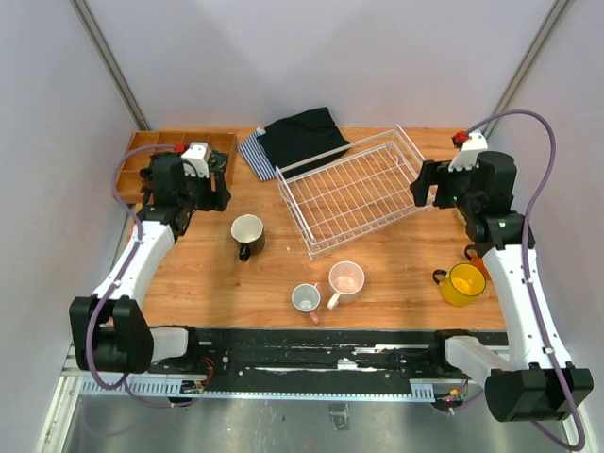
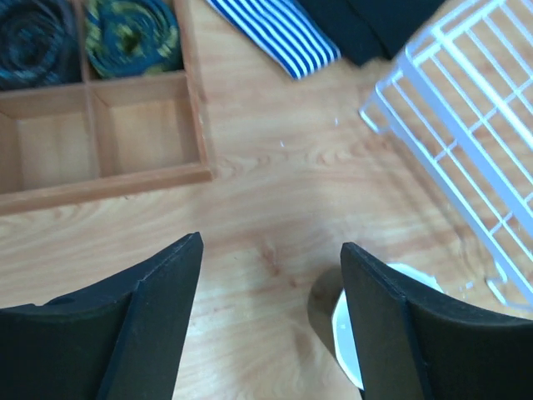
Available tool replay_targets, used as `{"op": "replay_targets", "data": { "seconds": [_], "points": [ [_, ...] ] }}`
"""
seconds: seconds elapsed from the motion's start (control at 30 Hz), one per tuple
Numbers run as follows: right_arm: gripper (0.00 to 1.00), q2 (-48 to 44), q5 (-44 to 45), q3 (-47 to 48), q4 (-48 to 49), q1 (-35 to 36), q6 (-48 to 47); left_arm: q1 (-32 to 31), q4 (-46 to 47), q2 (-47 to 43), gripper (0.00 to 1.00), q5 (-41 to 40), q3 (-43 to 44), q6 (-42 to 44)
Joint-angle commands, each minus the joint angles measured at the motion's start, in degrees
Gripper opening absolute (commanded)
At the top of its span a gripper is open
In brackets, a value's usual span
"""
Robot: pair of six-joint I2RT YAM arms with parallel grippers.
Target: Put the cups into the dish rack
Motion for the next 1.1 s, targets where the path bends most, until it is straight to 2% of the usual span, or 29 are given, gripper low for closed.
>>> {"op": "replay_targets", "data": {
  "seconds": [0.0,0.1,0.3,0.73,0.87,1.07],
  "points": [
    [0.82,2.67,-6.8,4.18,-5.46,1.15,3.82,0.2,-15.17,3.68,0.7,6.73,4.71,4.35],
    [0.79,3.88,-10.06,4.91,-6.36,1.43,4.32,-0.66,-18.4,4.43,0.67,8.89,6.68,8.03],
    [0.79,3.2,-10.07,3.1,-6.49,1.73,4.14,-4.68,-23.49,7.22,0.66,8.97,8.77,13.79],
    [0.8,1.88,-9.51,2.24,-7.6,3.65,4.14,-5.84,-20.73,12.8,0.64,4.91,9.06,12.76],
    [0.8,2.1,-9.27,2.98,-7.95,3.61,3.94,-6.33,-22.06,16.33,0.57,6.59,10.18,12.89],
    [0.79,2.53,-9.05,3.17,-7.98,3.74,4.03,-7.12,-22.07,17.78,0.37,6.38,11.35,12.22]
  ]
}}
